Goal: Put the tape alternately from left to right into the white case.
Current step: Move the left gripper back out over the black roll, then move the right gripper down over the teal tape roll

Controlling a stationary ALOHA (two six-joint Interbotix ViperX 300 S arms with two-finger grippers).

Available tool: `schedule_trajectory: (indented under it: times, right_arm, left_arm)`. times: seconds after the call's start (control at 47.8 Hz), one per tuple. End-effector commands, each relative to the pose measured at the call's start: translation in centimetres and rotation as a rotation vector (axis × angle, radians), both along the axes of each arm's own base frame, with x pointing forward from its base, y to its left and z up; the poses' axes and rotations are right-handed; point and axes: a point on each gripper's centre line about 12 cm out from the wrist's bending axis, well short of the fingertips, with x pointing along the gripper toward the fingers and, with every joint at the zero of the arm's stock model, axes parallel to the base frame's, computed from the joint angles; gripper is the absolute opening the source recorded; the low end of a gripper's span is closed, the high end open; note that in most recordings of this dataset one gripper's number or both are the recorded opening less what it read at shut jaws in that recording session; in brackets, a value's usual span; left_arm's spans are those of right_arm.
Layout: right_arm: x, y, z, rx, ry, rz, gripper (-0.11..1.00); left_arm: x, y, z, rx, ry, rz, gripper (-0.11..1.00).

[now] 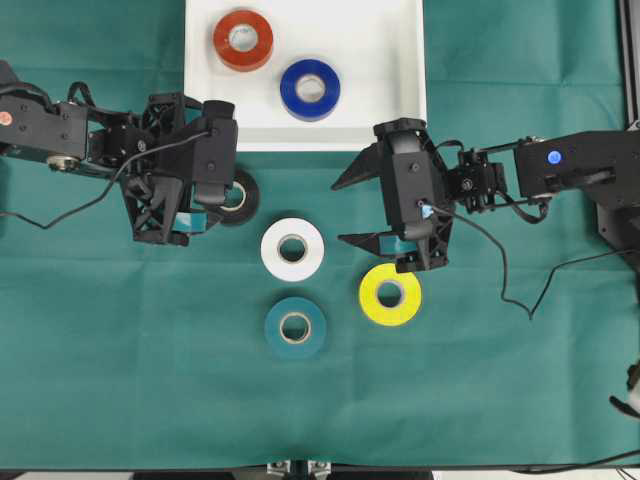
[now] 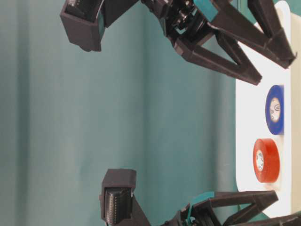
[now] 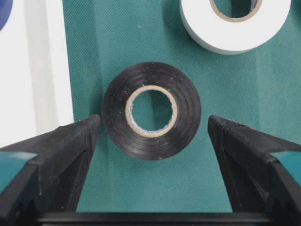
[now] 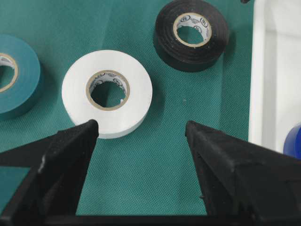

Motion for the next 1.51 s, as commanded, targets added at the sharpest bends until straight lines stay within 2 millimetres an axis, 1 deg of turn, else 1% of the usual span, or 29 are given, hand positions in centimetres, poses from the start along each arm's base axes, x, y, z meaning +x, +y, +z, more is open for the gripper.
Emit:
schedule_trajectory:
  times: [0.0,0.188,0.314,0.523,0.795,1.066,1.171,1.297,1.38,1.485]
  right_arm:
    - [0.4,0.0,0.9,0.002,-0.031,0.001,0.81]
    - [0.5,0.1,1.0,0.003,-0.032,0.002,0.81]
    - [0.6,0.5,1.2,0.003,-0.037,0.013,0.81]
    - [0.6,2.2,1.5,0.005,-0.050,0.058,0.81]
    - [0.6,4.9,2.1,0.017,-0.086,0.132,0.81]
    - [0.9,7.1,1.3,0.035,-0.087,0.180,0.81]
    - [1.0,7.2,1.0,0.047,-0.077,0.172,0.81]
    - [1.1,7.3,1.1,0.048,-0.081,0.174,0.81]
    - [1.5,7.4,1.1,0.048,-0.086,0.174,0.81]
    - [2.2,7.5,0.6,0.039,-0.072,0.177,0.80]
  left_arm:
    - [0.3,-0.1,1.1,-0.001,-0.041,-0.002,0.77]
    - [0.2,-0.1,1.0,-0.001,-0.038,-0.002,0.77]
    - [0.2,-0.1,1.0,-0.001,-0.037,-0.002,0.77]
    - [0.2,-0.1,0.9,-0.001,-0.035,-0.002,0.77]
    - [0.3,-0.1,0.9,-0.001,-0.035,-0.002,0.77]
    - [0.3,-0.2,0.9,-0.001,-0.040,-0.003,0.77]
    - [0.3,-0.2,0.9,-0.001,-0.040,-0.005,0.77]
    - [0.3,-0.3,0.9,-0.001,-0.040,-0.006,0.77]
    - [0.3,-0.3,0.9,-0.001,-0.041,-0.006,0.77]
    - [0.3,-0.3,1.0,-0.001,-0.044,-0.006,0.77]
